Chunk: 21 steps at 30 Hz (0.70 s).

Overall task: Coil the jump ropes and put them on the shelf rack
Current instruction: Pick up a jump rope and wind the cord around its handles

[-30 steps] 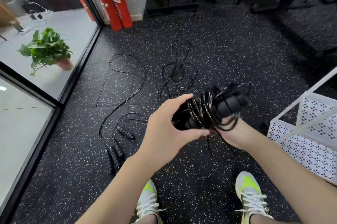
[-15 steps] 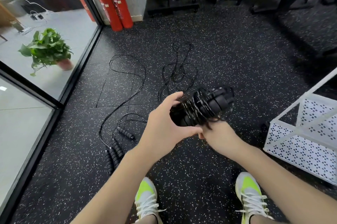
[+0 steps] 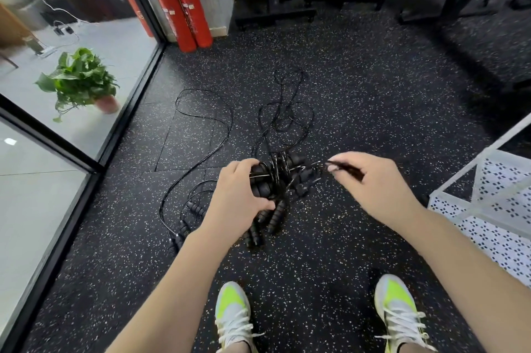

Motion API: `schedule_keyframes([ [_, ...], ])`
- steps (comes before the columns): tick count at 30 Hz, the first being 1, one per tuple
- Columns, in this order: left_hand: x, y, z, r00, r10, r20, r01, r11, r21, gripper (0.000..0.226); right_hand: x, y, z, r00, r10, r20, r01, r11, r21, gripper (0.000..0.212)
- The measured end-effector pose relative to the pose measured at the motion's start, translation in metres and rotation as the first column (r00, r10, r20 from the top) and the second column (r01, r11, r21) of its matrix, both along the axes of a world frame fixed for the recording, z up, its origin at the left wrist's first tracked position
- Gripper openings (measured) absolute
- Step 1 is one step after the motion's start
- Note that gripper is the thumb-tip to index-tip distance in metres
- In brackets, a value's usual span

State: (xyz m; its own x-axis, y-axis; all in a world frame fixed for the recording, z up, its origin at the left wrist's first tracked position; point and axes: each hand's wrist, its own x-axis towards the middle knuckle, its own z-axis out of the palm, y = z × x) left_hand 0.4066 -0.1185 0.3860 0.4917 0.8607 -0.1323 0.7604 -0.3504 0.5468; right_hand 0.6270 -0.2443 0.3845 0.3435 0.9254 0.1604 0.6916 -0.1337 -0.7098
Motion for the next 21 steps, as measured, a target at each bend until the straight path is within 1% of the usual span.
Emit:
schedule_keyframes([
  [1,0.002,0.000,-0.003,0.999,0.039,0.027,-0.039,0.999,0.012,0.090,-0.003,0.001,0.000,0.986,0.073,0.148,-0.057,0.992,-0.111,0.018],
  [2,0.004,0.000,-0.006,0.996,0.069,0.054,-0.070,0.997,0.022,0.089,-0.006,0.002,0.003,0.959,0.154,0.240,-0.096,0.967,-0.236,0.023],
  [3,0.007,-0.002,-0.008,0.994,0.085,0.074,-0.087,0.996,0.033,0.088,-0.010,0.004,0.004,0.938,0.218,0.271,-0.117,0.932,-0.344,0.029],
  [4,0.010,-0.004,-0.010,0.993,0.085,0.084,-0.090,0.995,0.049,0.087,-0.014,0.005,0.003,0.930,0.268,0.251,-0.145,0.896,-0.420,0.038],
  [5,0.012,-0.007,-0.012,0.994,0.073,0.085,-0.079,0.994,0.073,0.086,-0.020,0.005,0.003,0.939,0.293,0.177,-0.183,0.867,-0.464,0.049],
  [6,0.014,-0.010,-0.014,0.995,0.054,0.082,-0.062,0.993,0.099,0.084,-0.025,0.005,0.001,0.958,0.281,0.054,-0.222,0.847,-0.484,0.058],
  [7,0.015,-0.012,-0.016,0.996,0.038,0.080,-0.047,0.992,0.117,0.083,-0.028,0.005,0.001,0.966,0.247,-0.070,-0.249,0.831,-0.498,0.063],
  [8,0.017,-0.013,-0.017,0.996,0.030,0.083,-0.040,0.992,0.121,0.082,-0.027,0.005,0.002,0.965,0.213,-0.150,-0.260,0.816,-0.516,0.062],
  [9,0.017,-0.014,-0.017,0.995,0.032,0.092,-0.042,0.992,0.116,0.080,-0.024,0.004,0.003,0.963,0.201,-0.178,-0.267,0.792,-0.548,0.060],
  [10,0.018,-0.014,-0.016,0.994,0.037,0.104,-0.048,0.993,0.107,0.080,-0.021,0.004,0.005,0.962,0.212,-0.174,-0.274,0.761,-0.588,0.054],
  [11,0.018,-0.014,-0.014,0.993,0.041,0.113,-0.052,0.994,0.097,0.080,-0.019,0.002,0.005,0.963,0.227,-0.143,-0.266,0.731,-0.629,0.044],
  [13,0.017,-0.012,-0.009,0.991,0.045,0.124,-0.055,0.995,0.078,0.080,-0.013,0.001,0.001,0.966,0.259,-0.006,-0.190,0.693,-0.696,0.027],
  [15,0.016,-0.010,-0.004,0.989,0.048,0.142,-0.057,0.996,0.065,0.075,-0.006,0.000,-0.006,0.955,0.264,0.133,-0.077,0.656,-0.751,0.022],
  [16,0.016,-0.010,-0.002,0.988,0.046,0.148,-0.057,0.996,0.067,0.072,-0.003,0.000,-0.009,0.950,0.261,0.169,-0.034,0.629,-0.777,0.022],
  [17,0.016,-0.011,-0.001,0.988,0.039,0.152,-0.051,0.996,0.072,0.070,0.001,0.000,-0.010,0.950,0.257,0.178,-0.012,0.601,-0.799,0.029],
  [18,0.017,-0.013,0.000,0.987,0.026,0.156,-0.038,0.996,0.078,0.068,0.004,0.001,-0.011,0.952,0.252,0.172,-0.004,0.573,-0.820,0.046],
  [19,0.017,-0.015,0.000,0.987,0.006,0.162,-0.020,0.996,0.085,0.067,0.006,0.001,-0.013,0.960,0.232,0.158,-0.002,0.569,-0.822,0.066],
  [20,0.018,-0.018,0.000,0.987,-0.019,0.161,0.005,0.996,0.091,0.065,0.006,0.001,-0.013,0.971,0.193,0.142,0.004,0.580,-0.814,0.081],
  [21,0.019,-0.020,-0.001,0.987,-0.047,0.151,0.032,0.994,0.101,0.063,0.007,0.002,-0.014,0.981,0.144,0.131,0.016,0.609,-0.793,0.089],
])
